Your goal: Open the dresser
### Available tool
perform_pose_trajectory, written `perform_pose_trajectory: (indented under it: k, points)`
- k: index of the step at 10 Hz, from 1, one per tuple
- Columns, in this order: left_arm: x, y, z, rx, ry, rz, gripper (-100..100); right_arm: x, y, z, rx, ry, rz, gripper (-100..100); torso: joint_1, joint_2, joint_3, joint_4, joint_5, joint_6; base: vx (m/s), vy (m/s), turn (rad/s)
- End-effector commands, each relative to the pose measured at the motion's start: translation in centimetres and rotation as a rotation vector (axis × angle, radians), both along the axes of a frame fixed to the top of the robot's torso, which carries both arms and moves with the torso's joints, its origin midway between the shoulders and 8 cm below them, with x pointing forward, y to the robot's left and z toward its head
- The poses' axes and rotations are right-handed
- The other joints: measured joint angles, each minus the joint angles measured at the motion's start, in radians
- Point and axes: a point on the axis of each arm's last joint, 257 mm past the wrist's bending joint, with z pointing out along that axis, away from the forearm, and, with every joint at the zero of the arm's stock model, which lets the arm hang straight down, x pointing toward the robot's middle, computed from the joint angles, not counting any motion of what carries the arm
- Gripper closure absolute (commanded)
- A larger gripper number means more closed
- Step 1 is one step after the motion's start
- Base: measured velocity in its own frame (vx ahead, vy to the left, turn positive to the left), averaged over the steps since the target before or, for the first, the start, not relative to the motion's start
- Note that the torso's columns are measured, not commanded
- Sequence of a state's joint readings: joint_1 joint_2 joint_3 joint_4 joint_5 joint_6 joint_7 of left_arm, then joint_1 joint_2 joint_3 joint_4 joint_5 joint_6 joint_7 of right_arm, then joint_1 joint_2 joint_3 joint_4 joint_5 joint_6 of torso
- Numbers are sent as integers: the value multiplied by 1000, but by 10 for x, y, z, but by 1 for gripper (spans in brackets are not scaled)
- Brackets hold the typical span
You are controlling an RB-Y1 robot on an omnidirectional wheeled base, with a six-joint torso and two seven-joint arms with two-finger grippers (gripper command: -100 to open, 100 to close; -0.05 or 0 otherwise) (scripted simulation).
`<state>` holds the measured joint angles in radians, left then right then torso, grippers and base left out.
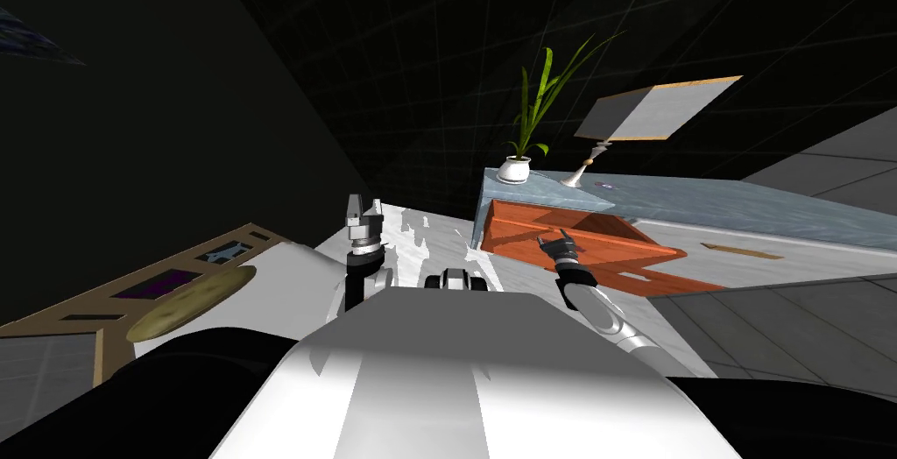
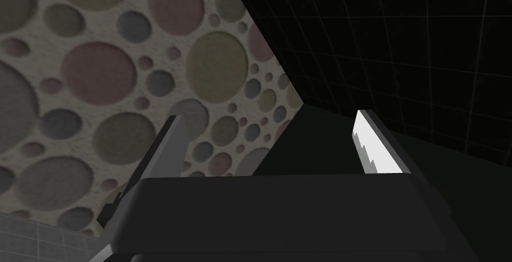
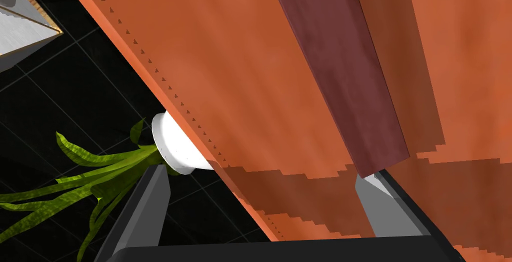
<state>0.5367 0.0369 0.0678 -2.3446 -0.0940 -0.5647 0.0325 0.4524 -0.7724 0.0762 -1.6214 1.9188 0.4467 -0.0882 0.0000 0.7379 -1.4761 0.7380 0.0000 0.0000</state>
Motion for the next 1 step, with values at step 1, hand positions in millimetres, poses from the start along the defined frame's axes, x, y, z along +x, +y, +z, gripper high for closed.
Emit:
perform_pose_trajectory:
  k: [1]
  points:
    - [0, 0, 0, 0, 0, 0, 0, 0, 0, 0, 0, 0, 0, 0, 0, 0, 0, 0, 0, 0, 0, 0, 0]
